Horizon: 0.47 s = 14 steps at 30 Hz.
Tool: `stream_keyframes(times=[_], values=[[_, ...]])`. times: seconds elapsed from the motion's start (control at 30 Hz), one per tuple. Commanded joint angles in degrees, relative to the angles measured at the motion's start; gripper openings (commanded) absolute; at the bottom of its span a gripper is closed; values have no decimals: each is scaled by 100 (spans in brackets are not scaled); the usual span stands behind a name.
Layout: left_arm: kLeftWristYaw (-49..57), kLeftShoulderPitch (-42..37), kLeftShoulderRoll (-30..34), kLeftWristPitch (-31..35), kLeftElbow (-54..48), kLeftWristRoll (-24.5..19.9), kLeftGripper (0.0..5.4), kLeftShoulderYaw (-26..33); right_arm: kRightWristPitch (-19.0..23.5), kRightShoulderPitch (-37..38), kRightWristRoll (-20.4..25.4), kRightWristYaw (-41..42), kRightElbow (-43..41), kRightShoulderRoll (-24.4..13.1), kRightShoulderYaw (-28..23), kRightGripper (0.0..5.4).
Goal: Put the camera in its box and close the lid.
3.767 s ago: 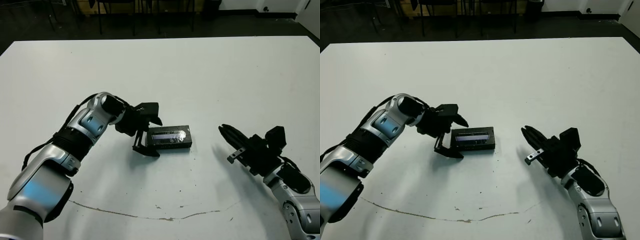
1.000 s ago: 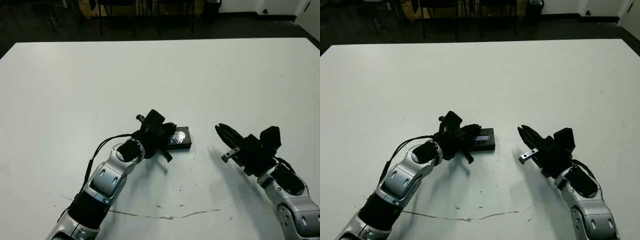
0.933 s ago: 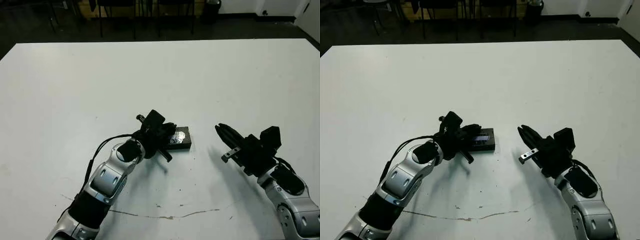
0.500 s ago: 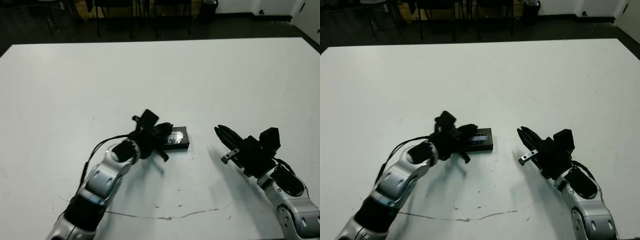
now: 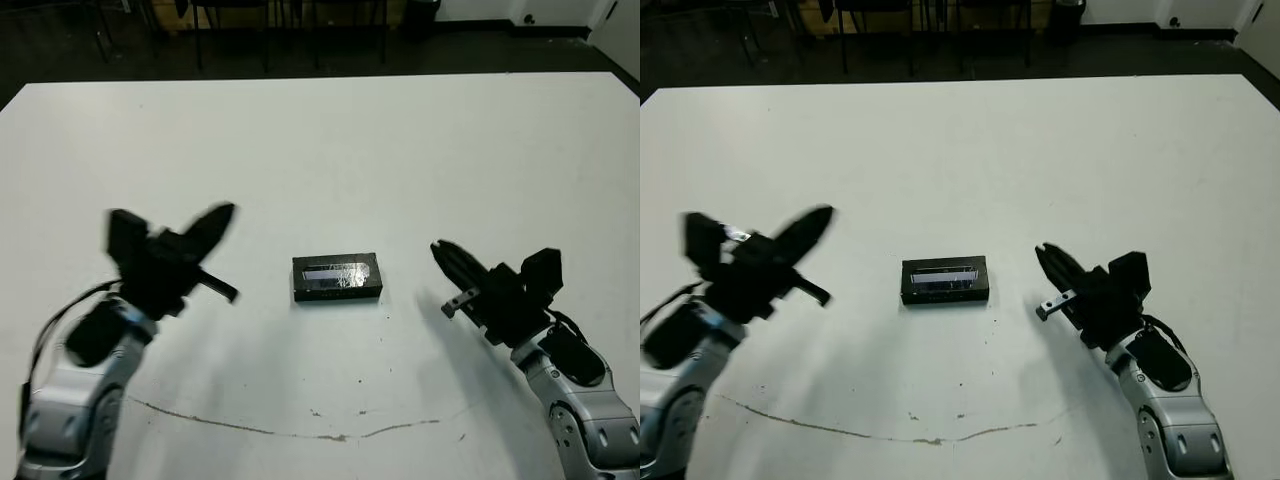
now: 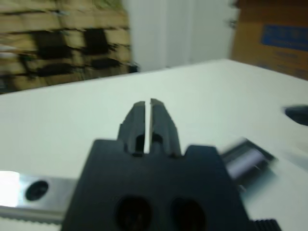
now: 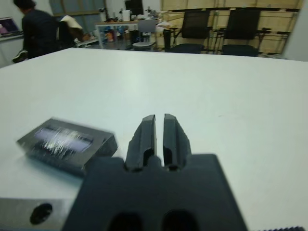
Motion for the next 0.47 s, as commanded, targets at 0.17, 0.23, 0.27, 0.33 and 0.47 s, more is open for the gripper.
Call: stream_keyframes(times=[0.17, 0.23, 0.27, 0.33, 0.47], values=[[785, 301, -423, -1534, 1005, 618, 1, 448, -162, -380, -419, -763, -124, 421, 41, 0], [940, 332, -586, -1621, 1108, 497, 1, 495, -378, -484, -634, -992, -29, 596, 101, 0], [1010, 341, -674, -1612, 1116, 391, 1, 522, -444, -521, -791, -1162, 1, 692, 149, 0], [1111, 325, -828, -1559, 1129, 143, 1, 588, -589, -599, -1003, -1362, 156, 842, 227, 0], [1260, 303, -901, -1466, 1109, -20, 1, 583, -877, -648, -948, -1328, 468, 1066, 258, 0]])
